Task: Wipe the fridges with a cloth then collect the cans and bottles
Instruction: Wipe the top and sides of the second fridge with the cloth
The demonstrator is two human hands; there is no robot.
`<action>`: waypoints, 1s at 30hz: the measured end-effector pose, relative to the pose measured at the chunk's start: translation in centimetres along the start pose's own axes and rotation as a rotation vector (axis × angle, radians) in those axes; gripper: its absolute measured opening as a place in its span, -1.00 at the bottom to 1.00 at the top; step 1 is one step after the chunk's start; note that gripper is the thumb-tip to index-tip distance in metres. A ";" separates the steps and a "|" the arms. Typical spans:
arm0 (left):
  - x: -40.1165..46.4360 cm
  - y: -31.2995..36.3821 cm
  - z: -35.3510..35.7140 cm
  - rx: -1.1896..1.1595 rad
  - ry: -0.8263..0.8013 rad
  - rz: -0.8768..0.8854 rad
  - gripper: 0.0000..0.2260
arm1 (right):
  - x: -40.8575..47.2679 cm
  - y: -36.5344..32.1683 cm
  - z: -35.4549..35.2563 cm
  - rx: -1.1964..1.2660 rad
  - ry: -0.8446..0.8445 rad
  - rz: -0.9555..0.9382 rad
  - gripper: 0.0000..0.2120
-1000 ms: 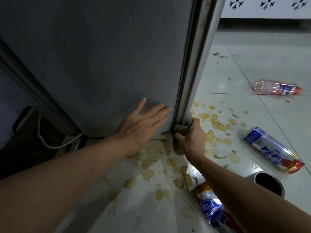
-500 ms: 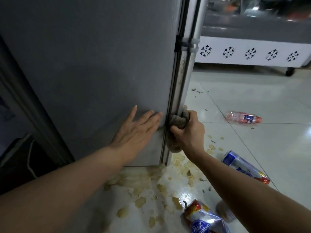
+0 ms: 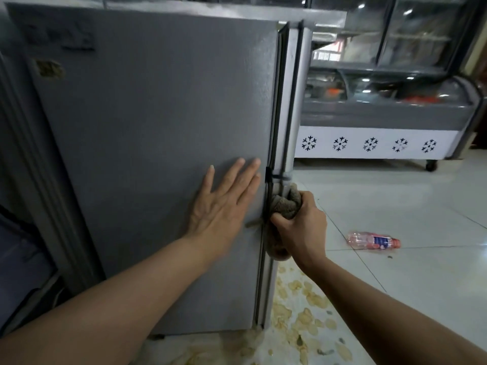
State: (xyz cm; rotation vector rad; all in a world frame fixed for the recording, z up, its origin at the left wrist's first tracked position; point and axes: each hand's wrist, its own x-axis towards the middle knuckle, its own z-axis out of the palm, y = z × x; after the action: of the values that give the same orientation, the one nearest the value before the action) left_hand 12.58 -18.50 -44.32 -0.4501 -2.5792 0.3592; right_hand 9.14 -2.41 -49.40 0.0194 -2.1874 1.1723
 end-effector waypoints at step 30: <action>5.9 -4.2 -10.5 -0.104 0.344 -0.046 -0.25 | 6.7 -8.6 -3.9 -0.086 0.047 -0.034 -0.71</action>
State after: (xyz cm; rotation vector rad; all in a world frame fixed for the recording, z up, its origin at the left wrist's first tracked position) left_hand 12.06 -18.35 -31.55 -0.4448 -2.2739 0.1185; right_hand 8.53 -2.80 -37.86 -0.0070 -2.1852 1.0492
